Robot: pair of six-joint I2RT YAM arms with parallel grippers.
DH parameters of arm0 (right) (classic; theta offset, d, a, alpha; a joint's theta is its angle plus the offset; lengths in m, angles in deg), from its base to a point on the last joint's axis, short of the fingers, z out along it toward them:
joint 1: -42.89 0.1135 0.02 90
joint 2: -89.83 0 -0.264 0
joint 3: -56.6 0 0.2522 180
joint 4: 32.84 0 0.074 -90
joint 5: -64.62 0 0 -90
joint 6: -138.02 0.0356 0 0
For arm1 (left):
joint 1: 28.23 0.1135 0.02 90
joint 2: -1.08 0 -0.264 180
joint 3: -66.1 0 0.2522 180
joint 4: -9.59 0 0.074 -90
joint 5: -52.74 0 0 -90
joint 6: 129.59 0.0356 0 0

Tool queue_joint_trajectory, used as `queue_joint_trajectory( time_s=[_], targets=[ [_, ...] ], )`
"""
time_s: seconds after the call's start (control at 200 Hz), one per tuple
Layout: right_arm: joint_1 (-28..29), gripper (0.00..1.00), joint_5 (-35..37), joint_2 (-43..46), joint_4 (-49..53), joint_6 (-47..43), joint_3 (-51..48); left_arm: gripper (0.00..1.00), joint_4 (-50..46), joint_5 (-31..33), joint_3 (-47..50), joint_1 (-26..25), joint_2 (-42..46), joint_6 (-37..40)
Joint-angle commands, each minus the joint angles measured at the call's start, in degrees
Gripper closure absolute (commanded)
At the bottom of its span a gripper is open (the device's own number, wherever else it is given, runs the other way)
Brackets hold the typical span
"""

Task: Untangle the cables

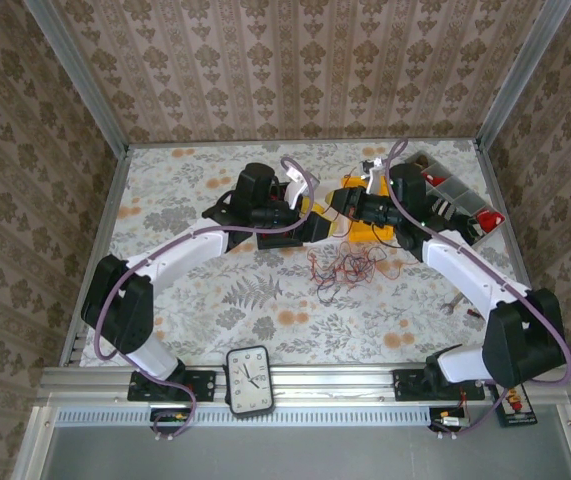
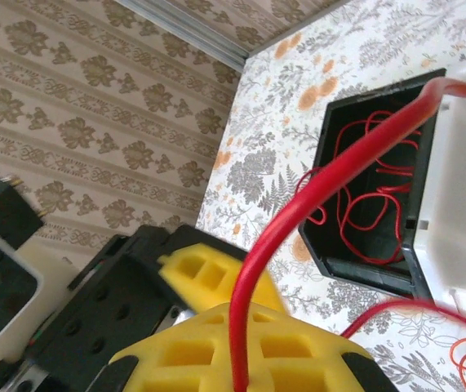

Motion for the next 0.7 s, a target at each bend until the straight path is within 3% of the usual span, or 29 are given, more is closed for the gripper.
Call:
queue_joint_trajectory(
  time_s=[0.0,0.34,0.41,0.58,0.695],
  targets=[
    [-0.32,0.97,1.22,-0.58,-5.00,3.10,1.39,0.26,-0.75,-2.14,-1.78,-0.43,-0.17,0.21],
    [0.15,0.97,1.14,-3.81,-11.09,8.02,2.54,0.53,-1.16,-1.14,-2.83,-0.45,-1.53,0.38],
    [0.26,0.97,1.03,-4.09,-10.86,8.08,2.87,0.61,-0.84,-0.36,-2.84,-0.31,-1.46,0.17],
    [0.43,0.97,0.94,-4.26,-10.55,8.25,1.97,0.91,-1.27,1.85,-3.19,0.13,-1.42,-0.38],
    [0.60,0.97,1.07,-3.85,-10.46,8.29,1.25,1.00,0.60,3.91,-2.19,1.06,-0.95,-1.99]
  ],
)
